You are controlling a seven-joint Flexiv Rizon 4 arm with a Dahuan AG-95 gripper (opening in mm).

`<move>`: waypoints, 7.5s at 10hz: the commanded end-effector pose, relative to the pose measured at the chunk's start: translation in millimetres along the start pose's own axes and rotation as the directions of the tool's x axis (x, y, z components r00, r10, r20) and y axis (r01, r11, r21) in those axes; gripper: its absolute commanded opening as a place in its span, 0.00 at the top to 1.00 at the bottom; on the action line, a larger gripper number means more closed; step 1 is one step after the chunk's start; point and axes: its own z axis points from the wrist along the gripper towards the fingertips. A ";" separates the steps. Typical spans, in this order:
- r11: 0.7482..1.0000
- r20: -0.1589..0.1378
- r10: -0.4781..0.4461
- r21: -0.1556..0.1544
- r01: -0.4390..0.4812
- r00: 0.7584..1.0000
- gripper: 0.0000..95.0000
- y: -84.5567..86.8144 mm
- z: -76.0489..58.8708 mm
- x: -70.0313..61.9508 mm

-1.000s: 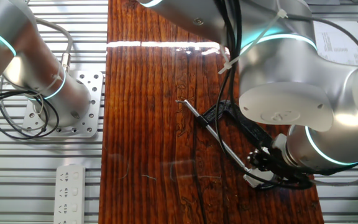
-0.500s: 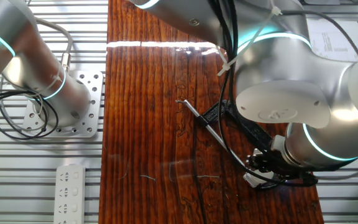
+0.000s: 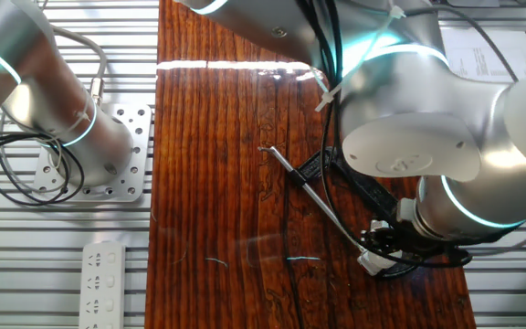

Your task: Take out the light bulb by rotating it

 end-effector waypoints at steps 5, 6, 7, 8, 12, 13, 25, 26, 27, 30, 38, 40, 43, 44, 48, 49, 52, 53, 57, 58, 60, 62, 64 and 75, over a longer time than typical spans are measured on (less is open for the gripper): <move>0.989 -0.001 -0.148 0.019 0.148 0.989 1.00 0.6 2.4 -1.0; 0.986 0.000 -0.167 0.020 0.167 0.986 1.00 0.6 2.4 -1.0; 0.982 0.000 -0.185 0.022 0.185 0.983 1.00 0.6 2.4 -1.0; 0.978 0.001 -0.208 0.023 0.208 0.978 1.00 0.6 2.4 -1.0; 0.962 0.006 -0.273 0.023 0.273 0.962 1.00 0.6 2.4 -0.9; 0.953 0.010 -0.303 0.024 0.303 0.953 1.00 0.6 2.4 -0.9; 0.850 0.016 -0.526 0.025 0.526 0.850 1.00 0.8 3.0 -2.1; 0.842 0.015 -0.540 0.025 0.540 0.842 1.00 0.8 3.2 -2.5; 0.835 0.015 -0.550 0.025 0.549 0.835 1.00 0.8 3.3 -2.7; 0.794 0.015 -0.608 0.020 0.608 0.794 1.00 0.9 3.6 -3.0; 0.679 0.019 -0.734 0.020 0.734 0.679 1.00 1.3 5.8 -4.7; 0.655 0.020 -0.756 0.018 0.756 0.654 1.00 1.3 5.8 -4.7; 0.615 0.022 -0.789 0.024 0.788 0.614 1.00 1.3 5.8 -4.7; 0.596 0.025 -0.803 0.026 0.803 0.595 1.00 1.2 5.8 -4.8; 0.540 0.021 -0.842 0.020 0.842 0.539 1.00 1.2 5.8 -4.8; 0.512 0.019 -0.859 0.020 0.859 0.511 1.00 1.3 5.8 -4.9; 0.454 0.015 -0.891 0.018 0.891 0.454 1.00 1.2 5.7 -4.9; 0.428 0.010 -0.904 0.023 0.903 0.428 1.00 1.2 5.7 -5.0; 0.350 0.007 -0.937 0.024 0.936 0.350 1.00 1.2 5.7 -5.0; 0.318 0.001 -0.948 0.025 0.948 0.318 1.00 1.2 5.6 -5.1; 0.278 -0.004 -0.960 0.016 0.960 0.279 1.00 1.2 5.6 -5.1; 0.255 -0.006 -0.967 0.016 0.967 0.255 1.00 1.2 5.6 -5.0; 0.265 -0.005 -0.964 0.019 0.964 0.265 0.80 0.8 4.8 -5.0; 0.375 0.012 -0.927 0.015 0.927 0.375 0.40 -4.1 -7.5 -7.8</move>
